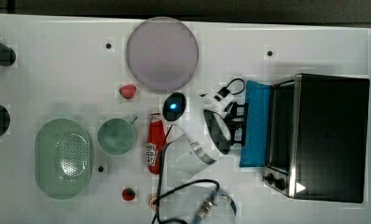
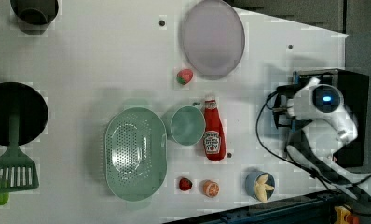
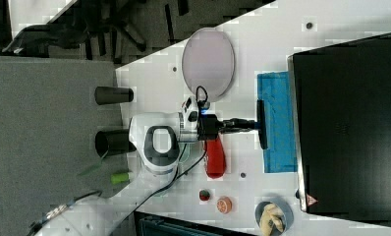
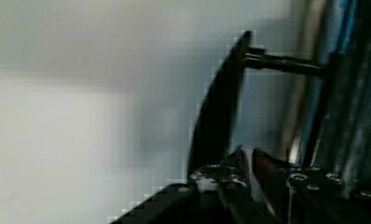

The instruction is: Flap open oven.

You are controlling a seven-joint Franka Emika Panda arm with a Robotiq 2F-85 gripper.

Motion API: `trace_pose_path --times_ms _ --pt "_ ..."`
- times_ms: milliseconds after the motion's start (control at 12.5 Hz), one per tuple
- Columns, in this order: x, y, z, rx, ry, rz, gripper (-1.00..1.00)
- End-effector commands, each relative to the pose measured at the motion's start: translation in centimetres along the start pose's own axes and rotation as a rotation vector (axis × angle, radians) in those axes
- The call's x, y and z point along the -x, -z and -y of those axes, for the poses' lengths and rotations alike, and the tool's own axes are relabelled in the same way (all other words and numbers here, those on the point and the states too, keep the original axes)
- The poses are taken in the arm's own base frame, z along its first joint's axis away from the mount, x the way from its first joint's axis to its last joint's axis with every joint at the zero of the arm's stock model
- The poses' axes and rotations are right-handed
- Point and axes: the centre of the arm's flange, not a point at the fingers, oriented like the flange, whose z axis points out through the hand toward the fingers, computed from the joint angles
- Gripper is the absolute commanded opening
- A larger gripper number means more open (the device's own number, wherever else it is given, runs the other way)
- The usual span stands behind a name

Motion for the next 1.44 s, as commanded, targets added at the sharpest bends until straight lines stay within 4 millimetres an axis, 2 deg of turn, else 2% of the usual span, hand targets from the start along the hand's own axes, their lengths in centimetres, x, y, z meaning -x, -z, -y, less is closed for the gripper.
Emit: trace_pose_path --times_ms 80,480,560,640,720,800,960,1200,1360,1440 --pt "-0.9 -0.8 1.9 0.020 -0.078 0.002 -0.65" --pt "-2.0 -3.0 4.2 -0.010 -0.075 -0.021 -0.65" --pt "-2.3 -2.4 4.0 -0.009 -0.086 -0.031 -0.65" --pt "-3.2 -0.5 3.9 -0.033 -0.102 -0.076 -0.65" --pt "-4.2 2.2 3.1 -0.072 -0.157 -0.116 -0.65" --pt "-4.8 5.0 1.6 -0.114 -0.234 -0.131 -0.65" --pt "-4.7 10.4 -2.0 -0.213 -0.398 -0.124 -0.65" --pt "-2.9 18.7 -8.7 -0.424 -0.652 -0.069 -0.65" --pt "-0.8 24.9 -13.9 -0.607 -0.800 -0.023 -0.65" --pt "0.6 27.7 -16.3 -0.642 -0.828 -0.005 -0.65"
